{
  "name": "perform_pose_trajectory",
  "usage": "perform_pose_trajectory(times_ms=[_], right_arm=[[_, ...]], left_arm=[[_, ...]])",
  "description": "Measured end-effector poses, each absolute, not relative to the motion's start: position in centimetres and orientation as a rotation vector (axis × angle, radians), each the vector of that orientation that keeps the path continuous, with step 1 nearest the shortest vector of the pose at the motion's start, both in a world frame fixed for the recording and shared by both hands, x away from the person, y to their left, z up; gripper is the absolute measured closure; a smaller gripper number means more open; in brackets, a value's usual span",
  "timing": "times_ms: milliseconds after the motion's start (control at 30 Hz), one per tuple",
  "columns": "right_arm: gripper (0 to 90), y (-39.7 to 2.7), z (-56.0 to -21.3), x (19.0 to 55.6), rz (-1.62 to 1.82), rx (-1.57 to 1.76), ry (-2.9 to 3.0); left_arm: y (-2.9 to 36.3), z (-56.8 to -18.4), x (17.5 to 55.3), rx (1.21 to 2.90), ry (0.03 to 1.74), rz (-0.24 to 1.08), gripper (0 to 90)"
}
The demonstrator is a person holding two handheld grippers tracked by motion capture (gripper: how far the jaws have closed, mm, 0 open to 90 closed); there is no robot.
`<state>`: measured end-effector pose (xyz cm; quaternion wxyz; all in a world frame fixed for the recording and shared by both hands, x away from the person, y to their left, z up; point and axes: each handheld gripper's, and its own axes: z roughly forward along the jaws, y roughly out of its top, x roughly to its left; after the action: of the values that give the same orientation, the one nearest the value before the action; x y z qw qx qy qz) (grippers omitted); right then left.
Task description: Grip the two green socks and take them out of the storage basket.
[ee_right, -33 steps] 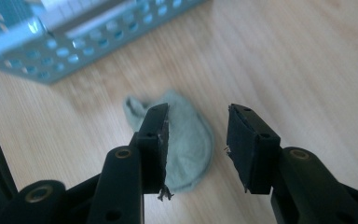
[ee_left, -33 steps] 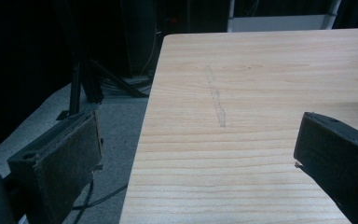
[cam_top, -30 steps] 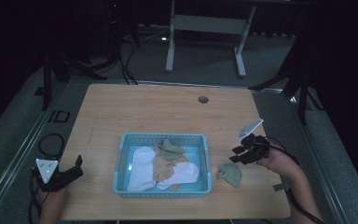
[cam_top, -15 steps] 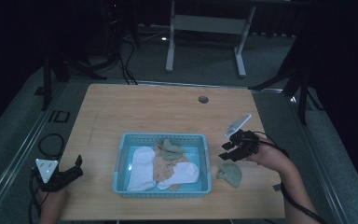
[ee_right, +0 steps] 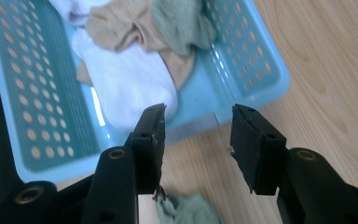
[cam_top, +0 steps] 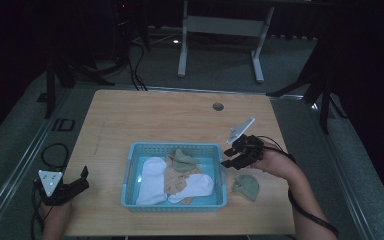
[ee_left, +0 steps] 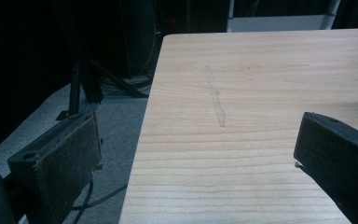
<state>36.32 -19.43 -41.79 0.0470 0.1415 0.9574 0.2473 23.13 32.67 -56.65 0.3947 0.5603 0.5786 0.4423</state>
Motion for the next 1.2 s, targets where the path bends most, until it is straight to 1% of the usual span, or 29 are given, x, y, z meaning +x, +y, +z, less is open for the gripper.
perform_pose_trajectory(times_ms=[367, 667, 900, 1200], right_arm=[[54.5, -16.0, -43.0, 36.9, 0.742, 0.361, 2.947], [54.5, -12.9, -45.0, 37.3, 0.692, 0.299, 2.975], [54.5, -11.4, -45.8, 37.9, 0.725, 0.296, 2.956], [52.8, -10.1, -47.4, 39.0, 0.655, 0.324, 2.964]], left_arm=[[32.7, -56.7, 23.1, 1.423, 1.462, 1.12, 0.4], [32.7, -56.7, 23.1, 1.426, 1.457, 1.12, 0.4], [32.7, -56.7, 23.1, 1.425, 1.456, 1.121, 0.4], [32.7, -56.7, 23.1, 1.428, 1.453, 1.121, 0.3]])
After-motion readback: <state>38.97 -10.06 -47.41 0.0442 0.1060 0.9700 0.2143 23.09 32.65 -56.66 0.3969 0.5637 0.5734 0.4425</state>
